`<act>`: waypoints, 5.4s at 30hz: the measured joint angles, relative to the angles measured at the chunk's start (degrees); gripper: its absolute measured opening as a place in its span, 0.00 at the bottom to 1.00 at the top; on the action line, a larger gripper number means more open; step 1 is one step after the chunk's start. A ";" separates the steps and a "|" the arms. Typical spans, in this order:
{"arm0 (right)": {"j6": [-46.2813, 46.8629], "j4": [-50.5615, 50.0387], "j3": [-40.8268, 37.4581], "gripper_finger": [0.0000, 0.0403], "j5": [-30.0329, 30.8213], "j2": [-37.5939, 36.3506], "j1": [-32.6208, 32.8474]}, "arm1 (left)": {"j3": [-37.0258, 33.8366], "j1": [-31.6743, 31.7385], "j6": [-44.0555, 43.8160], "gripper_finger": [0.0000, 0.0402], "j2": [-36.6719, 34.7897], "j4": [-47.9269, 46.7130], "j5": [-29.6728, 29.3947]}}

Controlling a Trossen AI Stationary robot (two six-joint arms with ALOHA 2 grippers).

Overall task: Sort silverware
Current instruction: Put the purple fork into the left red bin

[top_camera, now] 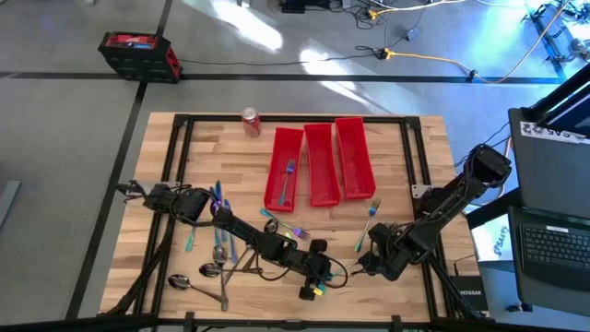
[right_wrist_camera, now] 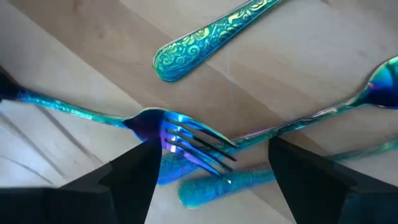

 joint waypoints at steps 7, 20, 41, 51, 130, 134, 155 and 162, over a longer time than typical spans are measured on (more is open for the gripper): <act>-0.69 0.75 -0.48 0.70 0.88 -1.08 0.04 | 0.00 0.02 -0.28 0.12 0.00 0.04 0.01; -0.69 2.30 -0.52 0.70 2.56 -3.15 -0.03 | 0.00 0.02 -0.44 0.12 0.00 0.11 -0.01; 0.16 13.12 -5.74 0.69 1.31 -3.79 0.04 | -0.02 0.20 -0.07 0.12 0.07 2.16 -0.30; -0.88 12.82 -5.92 0.63 1.53 -4.33 0.02 | -0.02 0.24 -0.07 0.12 0.07 2.34 -0.84; -14.79 4.99 -4.15 0.01 9.75 -11.41 -0.05 | -0.04 2.33 -1.83 0.49 -0.59 4.81 0.84; -15.84 4.27 -3.45 0.01 10.29 -11.39 -0.05 | -0.04 2.34 -1.50 0.47 -0.59 4.81 0.84; -16.40 4.55 -3.34 0.00 8.65 -13.87 -0.03 | 0.00 2.36 -0.31 0.46 -0.66 4.65 0.67; -17.23 2.47 -3.34 0.00 8.66 -14.78 -0.03 | 0.04 2.40 -0.53 0.46 -0.66 4.66 1.08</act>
